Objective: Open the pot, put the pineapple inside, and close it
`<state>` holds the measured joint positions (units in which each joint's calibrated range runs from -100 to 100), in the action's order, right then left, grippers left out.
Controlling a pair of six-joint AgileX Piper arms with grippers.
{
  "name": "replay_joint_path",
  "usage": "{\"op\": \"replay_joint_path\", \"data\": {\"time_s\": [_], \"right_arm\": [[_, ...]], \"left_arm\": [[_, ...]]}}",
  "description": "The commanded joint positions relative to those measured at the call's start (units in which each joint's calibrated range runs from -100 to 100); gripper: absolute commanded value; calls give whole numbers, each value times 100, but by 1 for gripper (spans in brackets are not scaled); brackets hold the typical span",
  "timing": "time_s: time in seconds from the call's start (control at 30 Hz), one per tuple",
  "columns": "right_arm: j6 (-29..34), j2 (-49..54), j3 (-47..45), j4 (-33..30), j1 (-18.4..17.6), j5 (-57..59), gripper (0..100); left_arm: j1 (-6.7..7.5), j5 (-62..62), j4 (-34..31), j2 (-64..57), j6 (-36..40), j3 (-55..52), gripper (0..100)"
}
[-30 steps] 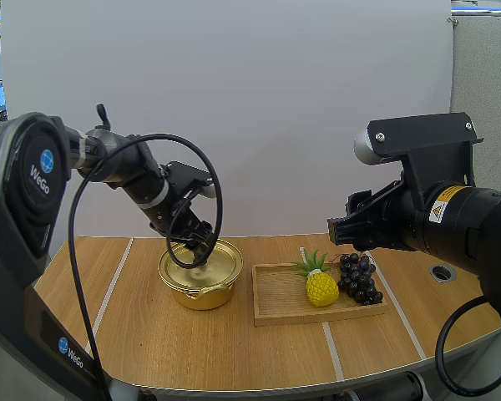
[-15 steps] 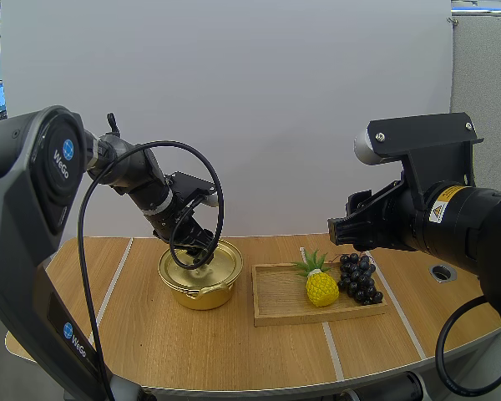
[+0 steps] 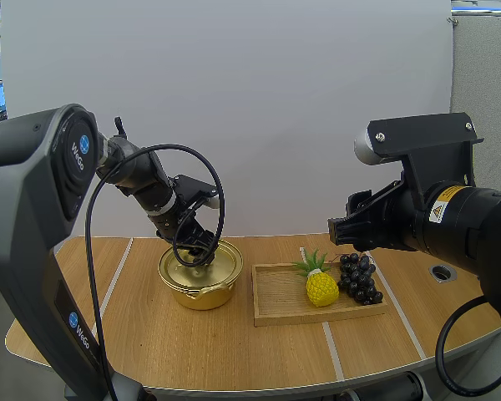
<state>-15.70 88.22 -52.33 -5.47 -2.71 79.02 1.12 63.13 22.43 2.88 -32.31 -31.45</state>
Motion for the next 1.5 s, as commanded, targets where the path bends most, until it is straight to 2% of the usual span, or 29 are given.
{"op": "replay_joint_path", "data": {"time_s": [0.0,0.1,0.13,0.3,0.33,0.57,0.83,1.0,1.17,1.2,1.47], "right_arm": [[-29,7,45,-6,20,-18,100],[-29,7,45,-6,20,-18,100],[-29,7,45,-6,20,-18,100],[-29,7,45,-6,20,-18,100],[-29,7,45,-6,20,-18,100],[-29,7,45,-6,20,-18,100],[-29,7,45,-6,20,-18,100],[-29,7,45,-6,20,-46,100],[-29,7,45,-6,20,-46,100],[-29,7,45,-6,20,-46,100],[-29,7,45,-6,20,-46,100]], "left_arm": [[17,215,61,26,-20,40,100],[17,292,61,26,-20,40,100],[17,310,61,26,-20,40,88],[17,423,84,26,-20,40,8],[17,443,84,26,-20,40,0],[17,630,84,-237,-20,40,0],[17,1068,84,-1575,-20,341,0],[9,1415,53,-2591,403,1263,0],[9,1421,-64,-3123,680,2168,0],[9,1437,-192,-3334,930,2839,0],[9,1783,-305,-3456,1431,4823,0]]}}
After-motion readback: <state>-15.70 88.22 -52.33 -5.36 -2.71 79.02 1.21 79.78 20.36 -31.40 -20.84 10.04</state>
